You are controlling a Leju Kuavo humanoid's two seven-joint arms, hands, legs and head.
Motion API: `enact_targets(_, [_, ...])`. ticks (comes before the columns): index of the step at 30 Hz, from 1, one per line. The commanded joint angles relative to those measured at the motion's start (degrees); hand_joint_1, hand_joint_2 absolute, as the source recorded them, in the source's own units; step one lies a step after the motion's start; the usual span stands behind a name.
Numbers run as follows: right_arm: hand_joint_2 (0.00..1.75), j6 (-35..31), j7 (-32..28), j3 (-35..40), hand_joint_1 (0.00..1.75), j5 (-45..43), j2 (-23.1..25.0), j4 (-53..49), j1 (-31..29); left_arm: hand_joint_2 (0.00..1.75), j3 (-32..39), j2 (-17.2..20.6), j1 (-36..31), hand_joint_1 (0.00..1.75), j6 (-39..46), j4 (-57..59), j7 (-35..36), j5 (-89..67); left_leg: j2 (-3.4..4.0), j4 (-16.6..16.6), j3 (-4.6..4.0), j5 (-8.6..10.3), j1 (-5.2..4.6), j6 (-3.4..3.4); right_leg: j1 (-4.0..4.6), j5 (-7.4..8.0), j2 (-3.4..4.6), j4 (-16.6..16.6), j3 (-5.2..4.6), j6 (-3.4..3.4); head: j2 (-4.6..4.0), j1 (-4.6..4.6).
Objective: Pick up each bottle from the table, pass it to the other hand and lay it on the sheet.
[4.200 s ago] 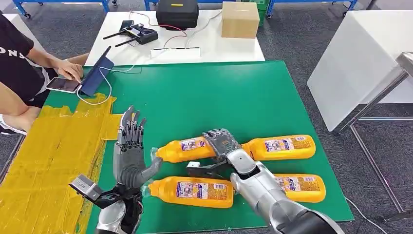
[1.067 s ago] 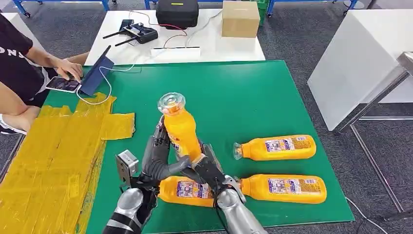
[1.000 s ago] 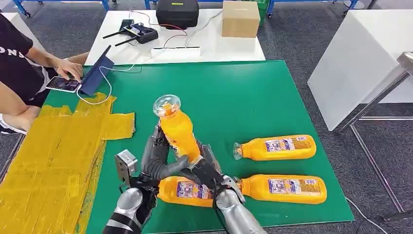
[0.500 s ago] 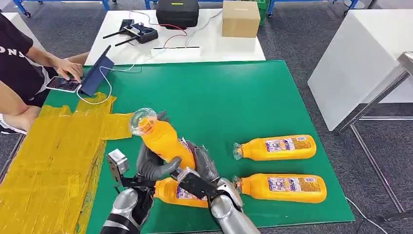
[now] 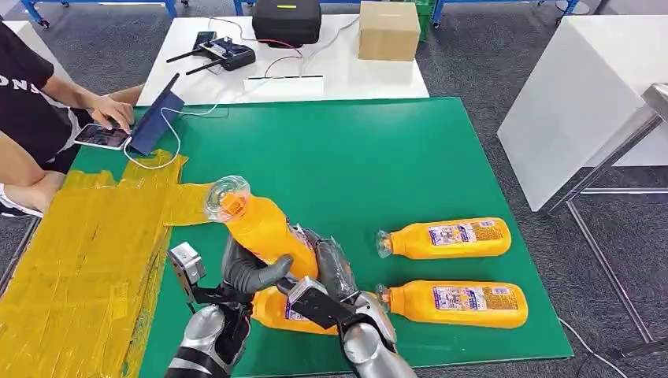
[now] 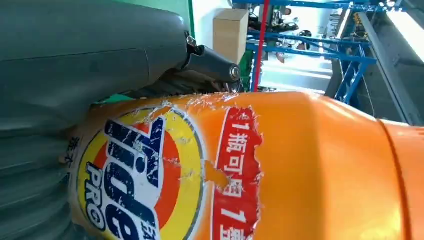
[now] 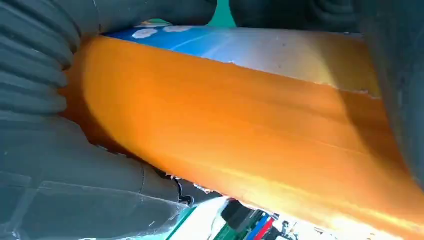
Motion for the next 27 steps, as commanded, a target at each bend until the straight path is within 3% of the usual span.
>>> enact_targets(1, [1.75, 0.08, -1.17, 3.88, 1.75, 0.15, -2.12, -2.1, -0.74, 1.75, 3.18, 0.47, -1.45, 1.75, 0.46, 2.88, 1.08, 0.22, 0.1, -0.02, 0.19, -0.09, 0.07, -0.13, 0.07, -0.05, 0.04, -0.05, 0.18, -0.07, 0.0, -0.02])
enact_targets(15, [1.75, -0.61, -1.04, -0.28, 1.75, -0.66, -2.09, -4.16, -0.2, 1.75, 4.2, 1.04, -0.91, 1.75, 1.05, -3.46, 1.12, 1.2, 0.07, 0.01, 0.12, -0.07, 0.09, -0.13, 0.09, -0.04, 0.01, -0.02, 0.13, -0.07, -0.02, 0.0])
enact_targets(16, [1.75, -0.69, -1.07, -0.67, 1.64, -0.83, -2.09, -4.85, 0.07, 1.75, 4.3, 1.17, -0.94, 1.75, 1.39, -4.23, 1.16, 0.98, 0.07, 0.01, 0.13, -0.08, 0.09, -0.13, 0.09, -0.04, 0.01, -0.02, 0.14, -0.07, -0.02, -0.02])
enact_targets(17, [1.75, -0.67, -1.06, -1.44, 0.51, -1.7, -1.88, -5.79, 0.49, 1.75, 4.4, 1.35, -0.94, 1.75, 2.45, -5.21, 1.21, 0.03, 0.06, 0.01, 0.13, -0.07, 0.08, -0.13, 0.08, -0.04, 0.01, -0.02, 0.13, -0.07, -0.02, 0.0])
enact_targets(18, [1.75, -0.52, -1.16, -1.92, 0.0, -2.39, -1.84, -6.99, 0.97, 1.75, 4.3, 1.53, -0.93, 1.75, 4.81, -6.4, 0.9, -2.45, 0.06, 0.02, 0.11, -0.07, 0.08, -0.13, 0.08, -0.04, 0.01, -0.02, 0.11, -0.07, -0.02, 0.0])
enact_targets(21, [1.75, 2.02, -0.76, -2.77, 0.0, -5.39, -2.1, -12.14, 2.9, 1.75, 4.35, 1.88, -1.15, 1.75, 10.42, -10.67, 0.74, -8.7, -0.02, 0.03, 0.02, -0.03, 0.05, -0.08, 0.05, -0.03, -0.05, 0.0, 0.04, -0.04, -0.02, 0.0])
enact_targets(24, [1.75, 3.94, 0.14, -1.66, 0.0, -7.45, -2.65, -17.86, 4.59, 1.75, 4.76, 2.38, -2.39, 1.75, 25.56, -13.2, 1.11, -24.45, 0.02, 0.07, 0.02, -0.07, 0.09, -0.11, 0.09, -0.06, -0.04, 0.03, 0.03, -0.06, -0.02, -0.04])
enact_targets(27, [1.75, 3.78, 0.55, -0.37, 0.0, -8.3, -3.21, -20.55, 5.04, 1.75, 5.92, 2.98, -4.49, 1.75, 33.27, -11.07, 3.46, -32.67, -0.14, 0.04, -0.04, 0.0, 0.04, -0.07, 0.04, -0.03, -0.16, 0.02, -0.02, -0.03, -0.02, 0.0])
